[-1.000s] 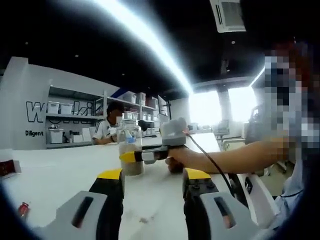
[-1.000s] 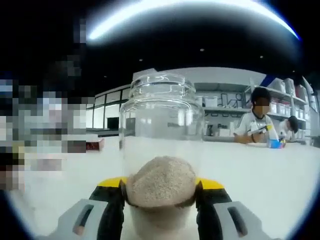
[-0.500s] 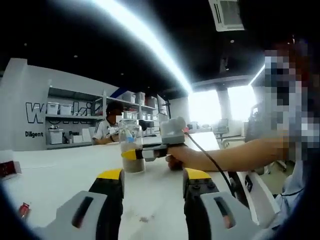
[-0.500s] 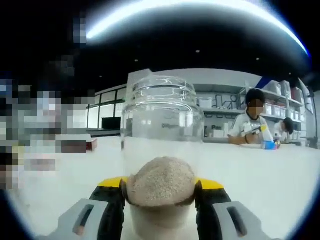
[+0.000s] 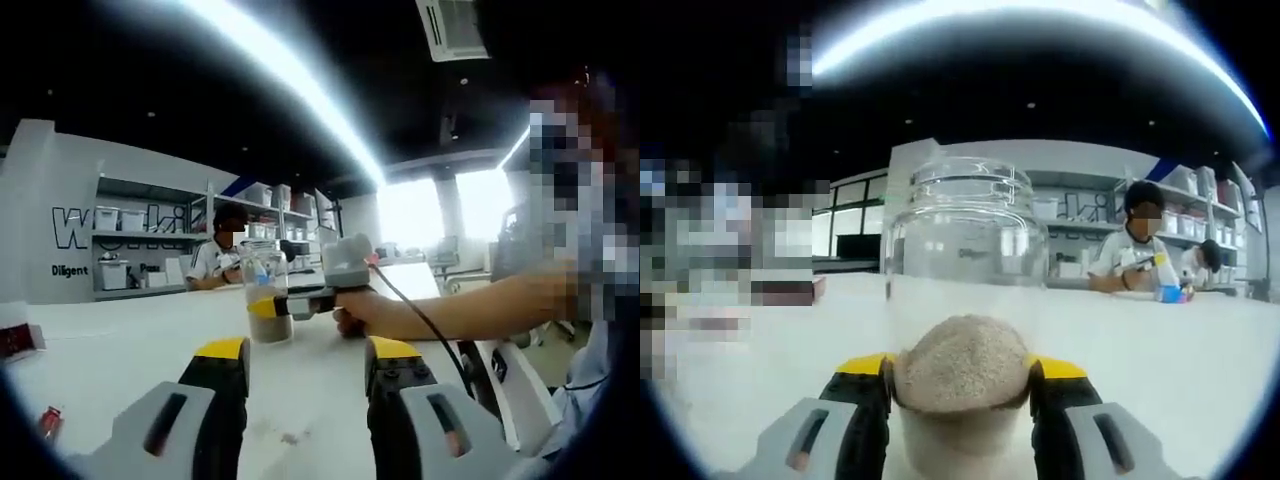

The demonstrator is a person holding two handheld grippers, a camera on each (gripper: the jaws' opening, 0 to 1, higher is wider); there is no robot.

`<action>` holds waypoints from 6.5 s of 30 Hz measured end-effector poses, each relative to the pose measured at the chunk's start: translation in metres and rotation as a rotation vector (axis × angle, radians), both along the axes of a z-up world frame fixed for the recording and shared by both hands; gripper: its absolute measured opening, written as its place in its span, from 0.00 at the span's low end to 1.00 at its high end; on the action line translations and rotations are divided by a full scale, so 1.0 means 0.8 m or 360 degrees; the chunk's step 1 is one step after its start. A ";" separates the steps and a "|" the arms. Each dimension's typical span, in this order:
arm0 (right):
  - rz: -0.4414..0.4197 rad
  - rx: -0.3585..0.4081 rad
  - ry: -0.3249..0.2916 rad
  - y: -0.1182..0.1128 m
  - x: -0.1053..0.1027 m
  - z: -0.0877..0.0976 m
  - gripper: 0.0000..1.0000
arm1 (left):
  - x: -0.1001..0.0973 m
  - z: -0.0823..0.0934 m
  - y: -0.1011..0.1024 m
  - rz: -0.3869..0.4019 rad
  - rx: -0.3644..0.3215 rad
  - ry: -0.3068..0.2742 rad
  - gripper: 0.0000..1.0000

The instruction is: Tear open the coffee pouch, take out the coffee, and pour the coffee from the pouch into the cup

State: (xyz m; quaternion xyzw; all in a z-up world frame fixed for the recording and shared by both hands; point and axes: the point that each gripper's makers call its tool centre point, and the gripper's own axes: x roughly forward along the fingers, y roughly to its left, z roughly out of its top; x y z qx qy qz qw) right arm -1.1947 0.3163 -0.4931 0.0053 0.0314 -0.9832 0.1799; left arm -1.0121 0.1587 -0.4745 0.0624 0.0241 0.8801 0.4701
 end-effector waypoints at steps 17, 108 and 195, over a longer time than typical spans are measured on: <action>-0.0071 -0.0030 0.0016 0.018 -0.006 0.003 0.55 | 0.001 -0.002 0.002 -0.0015 -0.0006 -0.0009 0.48; -0.0366 -0.0036 0.0077 0.130 -0.045 0.009 0.53 | 0.006 -0.018 0.009 -0.0034 -0.0118 -0.0011 0.49; -0.0047 0.0065 0.0150 0.064 0.056 0.012 0.80 | -0.012 -0.014 -0.010 0.0071 -0.0006 -0.0076 0.70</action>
